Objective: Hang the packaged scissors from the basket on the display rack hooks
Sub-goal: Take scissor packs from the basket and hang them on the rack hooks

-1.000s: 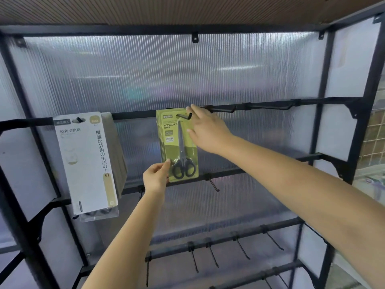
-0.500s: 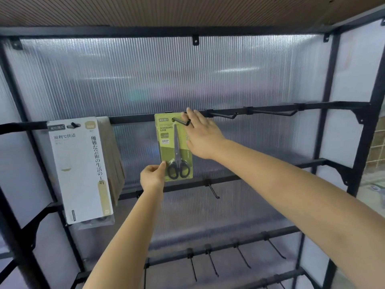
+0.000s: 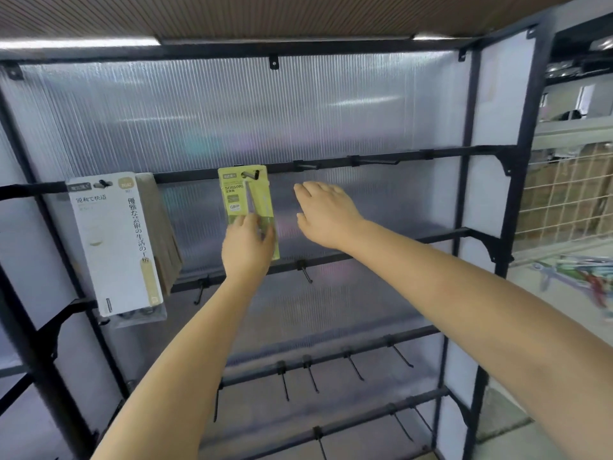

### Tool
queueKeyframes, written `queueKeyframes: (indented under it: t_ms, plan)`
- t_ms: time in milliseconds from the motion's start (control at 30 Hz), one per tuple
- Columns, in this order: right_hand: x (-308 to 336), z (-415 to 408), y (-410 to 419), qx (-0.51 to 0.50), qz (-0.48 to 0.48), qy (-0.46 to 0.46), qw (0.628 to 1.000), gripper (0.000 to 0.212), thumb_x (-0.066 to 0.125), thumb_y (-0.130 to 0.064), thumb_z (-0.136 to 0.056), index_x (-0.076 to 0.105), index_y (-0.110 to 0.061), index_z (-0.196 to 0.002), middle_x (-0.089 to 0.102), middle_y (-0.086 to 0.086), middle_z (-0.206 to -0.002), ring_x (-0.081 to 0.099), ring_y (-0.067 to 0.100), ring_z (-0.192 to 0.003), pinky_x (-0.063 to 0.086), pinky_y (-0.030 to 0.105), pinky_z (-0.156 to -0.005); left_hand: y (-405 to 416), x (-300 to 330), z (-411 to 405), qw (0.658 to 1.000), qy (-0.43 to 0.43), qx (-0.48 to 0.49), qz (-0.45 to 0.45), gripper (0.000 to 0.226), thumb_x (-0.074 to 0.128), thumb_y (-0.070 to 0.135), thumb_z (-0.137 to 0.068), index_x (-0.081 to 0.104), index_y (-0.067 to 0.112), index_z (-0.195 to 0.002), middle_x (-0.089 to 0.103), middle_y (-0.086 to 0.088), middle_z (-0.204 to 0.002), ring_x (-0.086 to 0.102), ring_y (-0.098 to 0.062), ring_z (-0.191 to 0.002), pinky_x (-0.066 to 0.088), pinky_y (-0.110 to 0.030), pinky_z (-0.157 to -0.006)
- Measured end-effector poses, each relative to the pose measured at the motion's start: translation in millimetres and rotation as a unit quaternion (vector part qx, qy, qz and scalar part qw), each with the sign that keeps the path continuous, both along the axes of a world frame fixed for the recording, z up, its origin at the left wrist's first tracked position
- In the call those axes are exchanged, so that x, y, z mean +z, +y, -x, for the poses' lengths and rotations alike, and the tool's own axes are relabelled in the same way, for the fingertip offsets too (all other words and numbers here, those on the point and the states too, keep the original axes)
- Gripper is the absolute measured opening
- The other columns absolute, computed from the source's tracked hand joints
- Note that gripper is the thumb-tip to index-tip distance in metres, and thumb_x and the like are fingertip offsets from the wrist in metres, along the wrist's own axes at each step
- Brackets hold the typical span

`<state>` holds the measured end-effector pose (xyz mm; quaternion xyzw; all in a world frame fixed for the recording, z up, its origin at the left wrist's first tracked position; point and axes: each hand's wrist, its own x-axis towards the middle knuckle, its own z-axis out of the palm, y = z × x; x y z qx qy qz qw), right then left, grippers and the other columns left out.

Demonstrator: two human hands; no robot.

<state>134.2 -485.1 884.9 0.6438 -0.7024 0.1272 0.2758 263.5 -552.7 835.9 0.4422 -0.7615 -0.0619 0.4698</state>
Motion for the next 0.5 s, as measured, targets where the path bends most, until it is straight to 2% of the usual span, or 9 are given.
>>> queueKeyframes:
  t_ms: [67,167,333,400,467,500]
  plan:
    - [-13.1,6.8,21.6,-0.009,0.014,-0.015,1.000,0.054,0.040,-0.028,-0.097,0.026,-0.005,-0.144,0.034,0.012,-0.147,0.030,0.026,-0.137,0.025,0.038,-0.111,17.3,-8.3,9.4,0.997,-0.065,-0.027,0.041,0.034,0.050,0.026,-0.094,0.056,0.000,-0.115,0.056,-0.015,-0.123,0.047,-0.033,-0.113,0.039,-0.039,-0.087]
    - [-41.6,23.1,60.5,-0.033,0.024,-0.051,0.998,0.058,0.035,-0.032,-0.099,0.018,-0.004,-0.148,0.020,0.013,-0.155,0.020,0.025,-0.143,0.017,0.039,-0.116,49.8,-26.4,28.7,0.989,-0.123,-0.062,0.050,0.047,0.051,0.029,-0.095,0.048,-0.001,-0.131,0.042,-0.019,-0.143,0.036,-0.035,-0.132,0.030,-0.041,-0.105]
    - [-110.3,64.0,142.0,-0.093,0.001,-0.127,0.987,0.061,0.034,-0.032,-0.100,0.012,-0.003,-0.149,0.012,0.013,-0.157,0.013,0.024,-0.145,0.012,0.040,-0.117,117.9,-76.1,71.3,0.977,-0.170,-0.132,-0.004,0.053,0.047,0.031,-0.096,0.038,0.003,-0.141,0.031,-0.014,-0.151,0.027,-0.029,-0.139,0.021,-0.034,-0.112]
    - [-145.2,80.6,181.6,-0.123,-0.004,-0.144,0.982,0.060,0.043,-0.030,-0.098,0.023,0.000,-0.146,0.023,0.017,-0.154,0.026,0.028,-0.142,0.024,0.043,-0.115,149.1,-101.0,91.8,0.969,-0.183,-0.165,-0.025,0.052,0.046,0.031,-0.097,0.039,0.004,-0.140,0.032,-0.014,-0.150,0.027,-0.029,-0.139,0.021,-0.034,-0.113]
    - [-181.4,96.1,224.5,-0.149,-0.003,-0.165,0.975,0.055,0.054,-0.026,-0.090,0.044,0.003,-0.135,0.046,0.020,-0.140,0.049,0.032,-0.127,0.041,0.046,-0.102,183.4,-127.3,113.6,0.959,-0.197,-0.198,-0.041,0.051,0.045,0.031,-0.097,0.040,0.005,-0.140,0.033,-0.013,-0.150,0.027,-0.027,-0.140,0.021,-0.034,-0.113]
    - [-200.1,103.8,248.0,-0.168,-0.008,-0.180,0.969,0.051,0.051,-0.027,-0.088,0.052,0.003,-0.129,0.054,0.019,-0.132,0.057,0.031,-0.118,0.047,0.044,-0.095,202.1,-140.7,124.5,0.953,-0.207,-0.216,-0.053,0.050,0.045,0.031,-0.097,0.040,0.005,-0.140,0.032,-0.012,-0.151,0.027,-0.027,-0.140,0.021,-0.034,-0.114]
